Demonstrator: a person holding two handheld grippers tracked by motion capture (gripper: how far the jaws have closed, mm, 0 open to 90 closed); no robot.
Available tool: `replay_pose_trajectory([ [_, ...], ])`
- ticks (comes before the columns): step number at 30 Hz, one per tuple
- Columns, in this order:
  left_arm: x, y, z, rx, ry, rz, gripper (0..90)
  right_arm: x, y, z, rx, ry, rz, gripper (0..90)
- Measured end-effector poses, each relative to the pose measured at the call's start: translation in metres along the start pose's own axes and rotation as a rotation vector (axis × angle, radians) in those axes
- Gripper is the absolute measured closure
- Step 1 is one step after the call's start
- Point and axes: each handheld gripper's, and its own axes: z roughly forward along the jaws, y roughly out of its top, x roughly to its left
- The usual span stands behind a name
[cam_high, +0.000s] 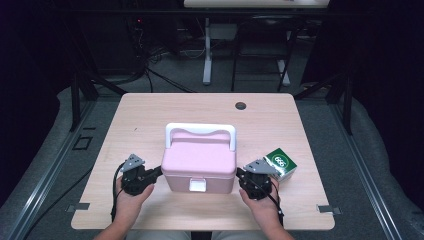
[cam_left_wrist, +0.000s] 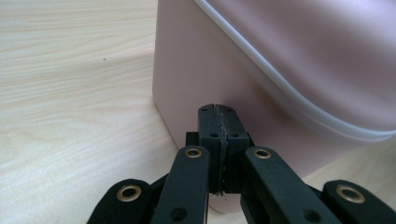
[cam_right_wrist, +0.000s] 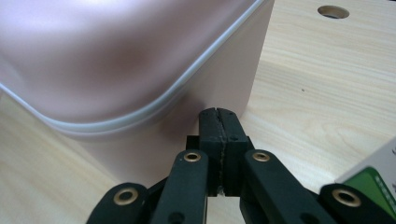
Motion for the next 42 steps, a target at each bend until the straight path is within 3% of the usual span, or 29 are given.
replay_pose_trajectory([
  [7, -0.012, -0.011, -0.01, 0.015, -0.011, 0.022, 89.9, 0.006, -0.009, -0.014, 0.002, -0.007, -0.028, 90.0],
  [13, -0.017, -0.018, -0.013, 0.041, -0.057, 0.013, 89.8, 0.006, -0.019, -0.028, -0.002, 0.008, -0.013, 90.0],
  [19, -0.018, -0.018, -0.011, 0.042, -0.042, 0.026, 89.7, 0.006, -0.019, -0.029, -0.001, 0.004, -0.012, 90.0],
  [20, -0.019, -0.018, -0.01, 0.043, -0.033, 0.042, 89.7, 0.006, -0.019, -0.029, -0.001, 0.003, -0.015, 90.0],
  [28, -0.017, -0.017, -0.009, 0.059, -0.044, 0.025, 89.1, 0.005, -0.019, -0.029, 0.0, 0.011, -0.018, 89.8],
  [33, -0.007, -0.012, -0.009, 0.092, -0.077, -0.006, 79.5, -0.004, -0.015, -0.029, -0.003, 0.034, -0.031, 81.5],
  [35, -0.007, -0.01, -0.01, 0.095, -0.077, 0.002, 78.7, -0.006, -0.014, -0.029, -0.007, 0.043, -0.023, 80.2],
  [42, -0.002, 0.001, -0.02, 0.041, -0.042, 0.01, 65.7, -0.016, -0.004, -0.039, -0.049, 0.058, -0.027, 69.5],
])
